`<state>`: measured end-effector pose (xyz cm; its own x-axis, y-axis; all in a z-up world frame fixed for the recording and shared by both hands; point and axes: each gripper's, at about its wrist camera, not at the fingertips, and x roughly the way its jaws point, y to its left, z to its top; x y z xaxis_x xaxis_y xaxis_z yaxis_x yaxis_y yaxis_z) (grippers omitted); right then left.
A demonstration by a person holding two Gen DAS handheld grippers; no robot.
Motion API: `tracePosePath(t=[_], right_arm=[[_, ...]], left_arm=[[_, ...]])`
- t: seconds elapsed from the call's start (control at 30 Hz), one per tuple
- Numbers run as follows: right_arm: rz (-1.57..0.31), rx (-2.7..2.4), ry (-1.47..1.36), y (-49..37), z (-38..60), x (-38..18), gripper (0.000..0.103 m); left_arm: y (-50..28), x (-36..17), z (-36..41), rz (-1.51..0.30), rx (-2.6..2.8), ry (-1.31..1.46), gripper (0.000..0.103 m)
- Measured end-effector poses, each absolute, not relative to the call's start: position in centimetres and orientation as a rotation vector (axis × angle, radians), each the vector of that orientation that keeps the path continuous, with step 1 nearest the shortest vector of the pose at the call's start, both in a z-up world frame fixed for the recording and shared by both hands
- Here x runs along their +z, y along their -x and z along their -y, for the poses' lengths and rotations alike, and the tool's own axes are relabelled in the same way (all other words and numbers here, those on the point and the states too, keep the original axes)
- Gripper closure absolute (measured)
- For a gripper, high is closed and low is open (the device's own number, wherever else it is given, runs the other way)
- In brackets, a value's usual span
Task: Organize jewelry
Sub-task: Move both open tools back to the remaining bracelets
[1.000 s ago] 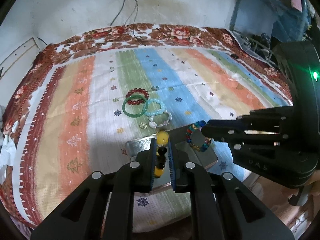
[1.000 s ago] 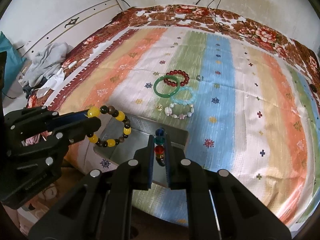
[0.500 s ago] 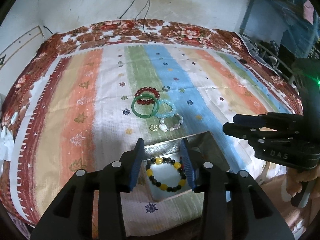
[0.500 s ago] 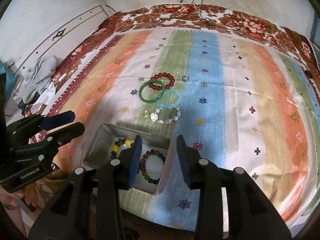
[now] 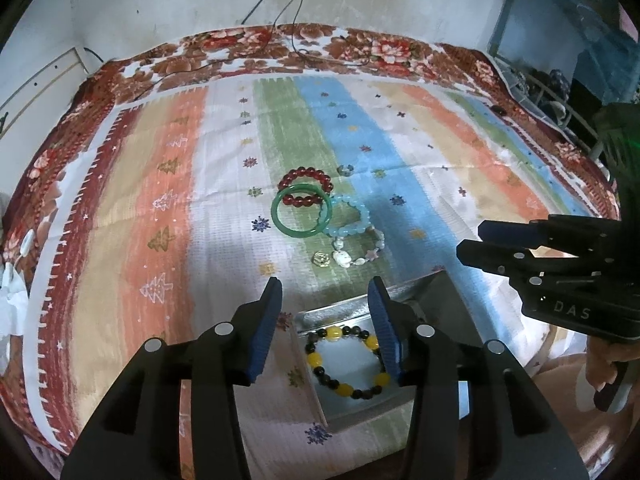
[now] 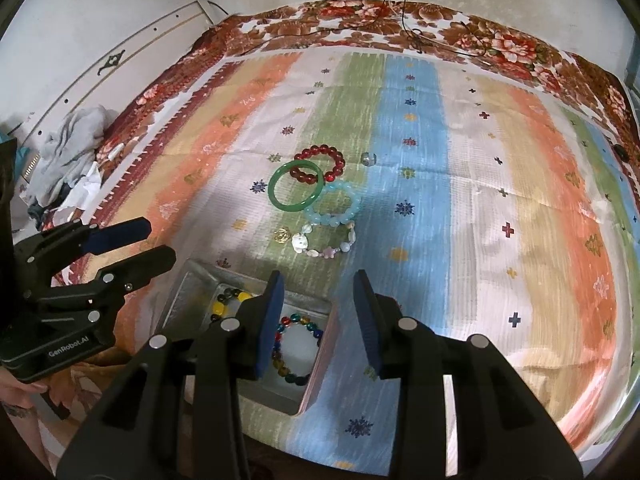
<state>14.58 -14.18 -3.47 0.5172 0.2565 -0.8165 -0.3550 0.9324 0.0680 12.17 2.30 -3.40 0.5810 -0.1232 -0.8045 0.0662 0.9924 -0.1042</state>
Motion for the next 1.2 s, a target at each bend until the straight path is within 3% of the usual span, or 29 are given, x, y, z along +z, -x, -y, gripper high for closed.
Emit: tracePosePath(t=[0.17,0.27,1.2], right_arm=[[-0.947,0.341,0.105,-15.6,14.4,-3.4,0.064],[-0.917,0.334,0.103,-15.9,14.6,-2.9,0.055],[-1.116,0.361,0.072,-23.3,15.1,-8.1,0.047]], left_arm=[[-13.0,-3.4,-2.8,-0.944,-0.102,0.072,0.058],[-13.6,-3.6,-3.0,-0.949,-0.103,0.092,0.056],[-22.1,-8.1,-5.6,-1.073,-0.090,0.160,0.046]])
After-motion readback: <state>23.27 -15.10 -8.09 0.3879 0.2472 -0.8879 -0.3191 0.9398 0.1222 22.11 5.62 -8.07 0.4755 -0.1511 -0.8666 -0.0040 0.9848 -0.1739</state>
